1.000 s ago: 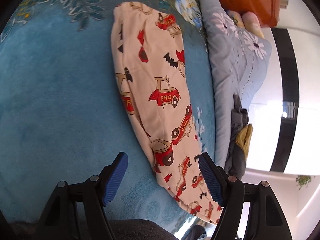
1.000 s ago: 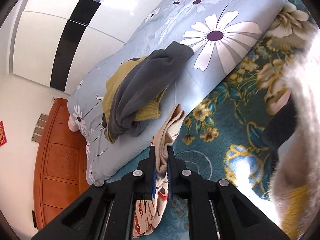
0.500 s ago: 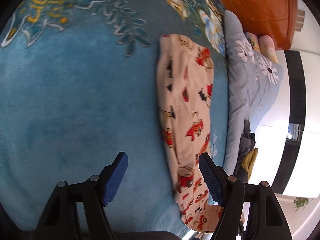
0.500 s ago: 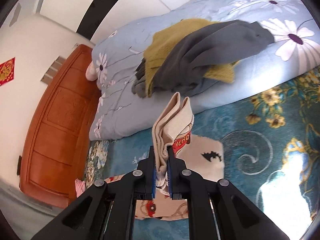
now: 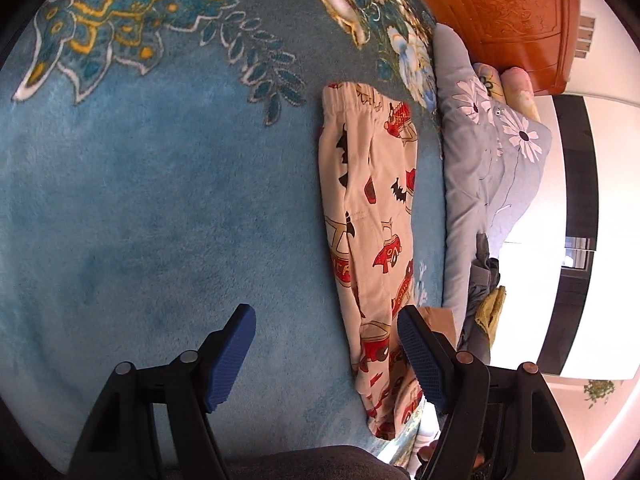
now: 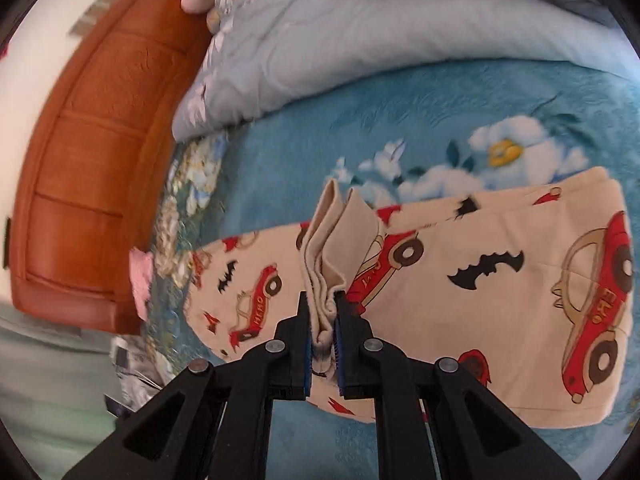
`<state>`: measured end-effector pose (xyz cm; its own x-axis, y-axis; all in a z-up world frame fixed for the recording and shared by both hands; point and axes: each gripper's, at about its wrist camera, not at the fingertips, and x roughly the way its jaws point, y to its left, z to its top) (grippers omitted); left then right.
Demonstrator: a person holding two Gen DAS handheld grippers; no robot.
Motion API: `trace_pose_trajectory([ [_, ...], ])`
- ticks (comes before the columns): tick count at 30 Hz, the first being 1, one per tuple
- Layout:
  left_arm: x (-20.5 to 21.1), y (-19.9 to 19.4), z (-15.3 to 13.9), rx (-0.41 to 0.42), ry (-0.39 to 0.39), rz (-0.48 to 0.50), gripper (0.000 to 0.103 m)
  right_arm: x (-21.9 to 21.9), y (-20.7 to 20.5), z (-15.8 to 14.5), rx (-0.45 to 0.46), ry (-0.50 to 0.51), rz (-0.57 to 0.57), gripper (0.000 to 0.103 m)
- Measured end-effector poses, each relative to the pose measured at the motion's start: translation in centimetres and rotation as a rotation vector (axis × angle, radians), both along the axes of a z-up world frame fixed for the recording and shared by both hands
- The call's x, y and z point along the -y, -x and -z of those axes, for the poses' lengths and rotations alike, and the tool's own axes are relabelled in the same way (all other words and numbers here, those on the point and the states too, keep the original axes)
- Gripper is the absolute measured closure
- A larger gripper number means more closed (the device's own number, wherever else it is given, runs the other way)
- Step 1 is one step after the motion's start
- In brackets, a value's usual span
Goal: Fold clothes
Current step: 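Release the pants with the right gripper and smooth the fold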
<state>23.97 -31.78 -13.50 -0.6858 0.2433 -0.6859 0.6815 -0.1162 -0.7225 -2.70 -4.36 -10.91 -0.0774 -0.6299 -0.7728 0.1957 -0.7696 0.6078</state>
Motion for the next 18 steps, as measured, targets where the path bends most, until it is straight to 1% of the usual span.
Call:
trace_pose_trajectory([
  [3,0.1,-0.1,0.2,0.002,-0.003,0.003,0.026,2.8,-0.6,0.5,-0.019,-0.066,-0.069,0.094],
  [7,-0.1,-0.3,0.9,0.009,-0.023,0.008,0.026,4.9,-1.1,1.0,-0.030,-0.112,-0.106,0.093],
  [10,-0.1,-0.4,1.0,0.016,-0.027,0.017,0.026,6.1,-1.0,1.9,0.010,-0.136,-0.139,0.089],
  [11,-0.1,-0.4,1.0,0.019,-0.024,0.018,0.026,6.2,-1.0,2.1,0.023,-0.125,-0.146,0.088],
  [13,0.0,-0.4,1.0,0.020,-0.019,0.016,0.026,6.3,-1.0,2.6,0.051,-0.098,-0.157,0.076],
  [16,0.5,-0.2,1.0,0.027,-0.007,0.008,0.026,5.2,-1.4,2.2,0.077,-0.002,-0.140,0.072],
  [18,1.3,0.1,1.1,0.031,0.000,-0.011,0.026,4.2,-1.6,1.7,0.066,0.029,-0.124,0.067],
])
